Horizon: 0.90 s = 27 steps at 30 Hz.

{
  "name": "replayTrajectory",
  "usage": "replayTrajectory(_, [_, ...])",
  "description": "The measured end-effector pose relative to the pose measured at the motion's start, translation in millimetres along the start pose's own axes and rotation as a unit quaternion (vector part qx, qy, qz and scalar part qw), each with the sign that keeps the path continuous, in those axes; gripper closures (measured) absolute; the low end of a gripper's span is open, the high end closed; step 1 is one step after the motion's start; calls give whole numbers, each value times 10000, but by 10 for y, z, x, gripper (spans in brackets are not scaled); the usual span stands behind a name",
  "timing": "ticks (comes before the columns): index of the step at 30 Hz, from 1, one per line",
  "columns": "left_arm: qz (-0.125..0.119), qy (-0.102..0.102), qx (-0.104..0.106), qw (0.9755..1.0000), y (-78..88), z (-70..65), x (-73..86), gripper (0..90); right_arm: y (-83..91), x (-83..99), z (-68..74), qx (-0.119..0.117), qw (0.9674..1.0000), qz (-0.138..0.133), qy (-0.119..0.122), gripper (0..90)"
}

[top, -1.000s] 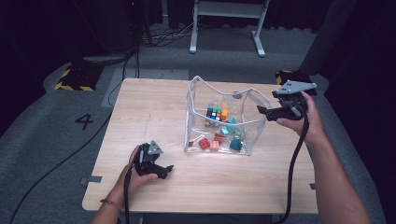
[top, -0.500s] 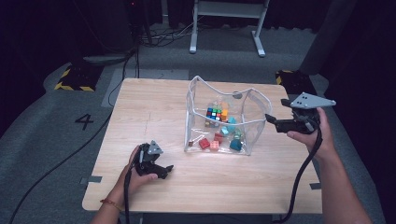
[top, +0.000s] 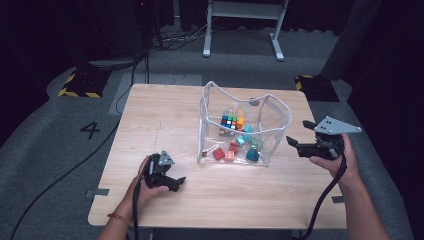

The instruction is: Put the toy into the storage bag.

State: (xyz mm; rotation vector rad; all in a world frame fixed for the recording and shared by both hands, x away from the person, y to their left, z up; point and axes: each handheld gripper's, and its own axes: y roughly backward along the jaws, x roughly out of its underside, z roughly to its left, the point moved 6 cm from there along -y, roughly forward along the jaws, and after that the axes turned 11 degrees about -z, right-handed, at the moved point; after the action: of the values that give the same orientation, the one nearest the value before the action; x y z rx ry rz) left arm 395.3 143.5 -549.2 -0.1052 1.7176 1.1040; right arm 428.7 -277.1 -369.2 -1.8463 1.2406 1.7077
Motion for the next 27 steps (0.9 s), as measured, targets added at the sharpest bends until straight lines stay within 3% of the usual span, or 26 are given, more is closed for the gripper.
replayTrajectory(27, [-2,-11,-37,10000,3,4,0,16,-97,708,198,-62,9987,471,-196,213])
